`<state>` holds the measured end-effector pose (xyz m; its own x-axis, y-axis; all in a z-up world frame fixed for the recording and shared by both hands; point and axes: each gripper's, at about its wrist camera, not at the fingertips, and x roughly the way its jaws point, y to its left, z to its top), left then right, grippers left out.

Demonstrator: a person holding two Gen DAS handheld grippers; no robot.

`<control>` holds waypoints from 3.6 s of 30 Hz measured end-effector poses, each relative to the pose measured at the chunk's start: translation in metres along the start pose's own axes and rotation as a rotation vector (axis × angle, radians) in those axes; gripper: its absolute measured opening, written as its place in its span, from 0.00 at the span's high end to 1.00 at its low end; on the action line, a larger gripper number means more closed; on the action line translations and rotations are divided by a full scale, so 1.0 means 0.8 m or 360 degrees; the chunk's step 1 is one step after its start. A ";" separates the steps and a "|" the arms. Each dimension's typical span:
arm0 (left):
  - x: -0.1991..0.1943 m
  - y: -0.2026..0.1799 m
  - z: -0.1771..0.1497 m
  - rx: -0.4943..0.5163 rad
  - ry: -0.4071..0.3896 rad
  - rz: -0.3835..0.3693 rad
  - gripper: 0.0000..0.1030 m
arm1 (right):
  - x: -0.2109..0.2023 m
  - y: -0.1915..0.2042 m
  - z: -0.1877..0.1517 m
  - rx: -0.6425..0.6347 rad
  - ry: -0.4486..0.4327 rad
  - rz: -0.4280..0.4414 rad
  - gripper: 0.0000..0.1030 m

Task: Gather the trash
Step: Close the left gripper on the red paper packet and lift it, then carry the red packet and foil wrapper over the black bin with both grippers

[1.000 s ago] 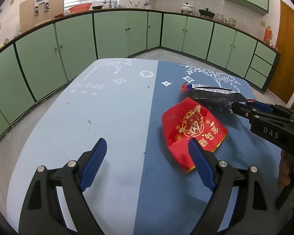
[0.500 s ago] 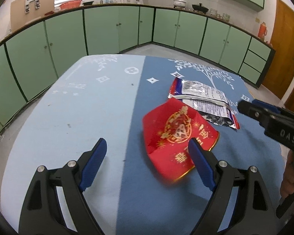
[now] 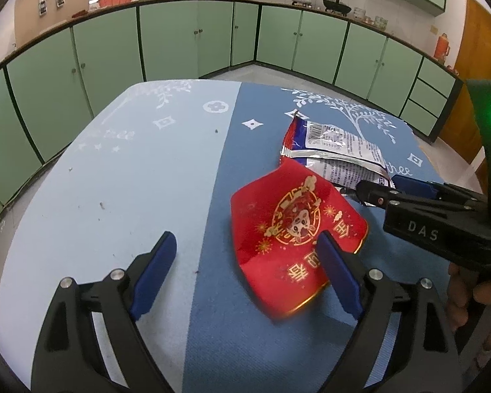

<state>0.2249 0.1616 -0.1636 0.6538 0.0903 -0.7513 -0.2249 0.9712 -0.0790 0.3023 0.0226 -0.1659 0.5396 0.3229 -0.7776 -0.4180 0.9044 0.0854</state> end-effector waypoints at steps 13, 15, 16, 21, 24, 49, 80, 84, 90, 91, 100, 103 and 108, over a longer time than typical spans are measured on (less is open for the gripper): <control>0.005 0.003 0.001 -0.0011 0.0027 -0.0019 0.16 | -0.006 0.011 -0.004 -0.0067 -0.0043 -0.0027 0.97; 0.007 0.001 0.001 -0.0003 0.0038 -0.0052 0.26 | -0.011 0.007 -0.007 -0.0044 -0.0058 -0.0016 0.98; 0.007 -0.001 0.001 0.0006 0.0039 -0.0069 0.29 | -0.015 0.004 -0.008 -0.0030 -0.0072 -0.0018 0.98; 0.007 -0.012 0.003 0.0042 0.0037 -0.0127 0.50 | -0.038 -0.011 -0.013 0.0006 -0.0124 -0.0030 0.98; 0.008 -0.012 0.004 0.0007 0.0044 -0.0147 0.52 | -0.047 -0.018 -0.012 0.0014 -0.0147 -0.0032 0.98; 0.011 -0.023 0.001 -0.0097 0.0093 -0.0335 0.39 | -0.074 -0.053 -0.037 0.0142 -0.0140 -0.0013 0.98; -0.084 -0.051 0.018 -0.0034 -0.0248 -0.0330 0.77 | -0.182 -0.073 -0.038 0.0132 -0.0322 -0.0121 0.98; -0.110 -0.067 0.014 0.0004 -0.0288 -0.0365 0.77 | -0.214 -0.080 -0.046 0.0137 -0.0375 -0.0145 0.98; -0.142 -0.104 0.002 0.0104 -0.0322 -0.0418 0.77 | -0.250 -0.096 -0.066 0.0166 -0.0420 -0.0183 0.98; -0.146 -0.109 -0.001 0.0119 -0.0323 -0.0426 0.77 | -0.257 -0.101 -0.071 0.0174 -0.0426 -0.0194 0.98; -0.176 -0.187 -0.032 0.0299 -0.0313 -0.0543 0.77 | -0.315 -0.140 -0.113 0.0244 -0.0461 -0.0307 0.98; -0.184 -0.211 -0.041 0.0357 -0.0308 -0.0584 0.77 | -0.333 -0.158 -0.131 0.0295 -0.0468 -0.0351 0.98; -0.203 -0.259 -0.055 0.0466 -0.0339 -0.0667 0.77 | -0.366 -0.188 -0.163 0.0371 -0.0492 -0.0434 0.98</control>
<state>0.1336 -0.0637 -0.0544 0.7825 -0.3043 -0.5433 0.2767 0.9515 -0.1345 0.1124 -0.2442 -0.0323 0.8140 0.1010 -0.5720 -0.0750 0.9948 0.0690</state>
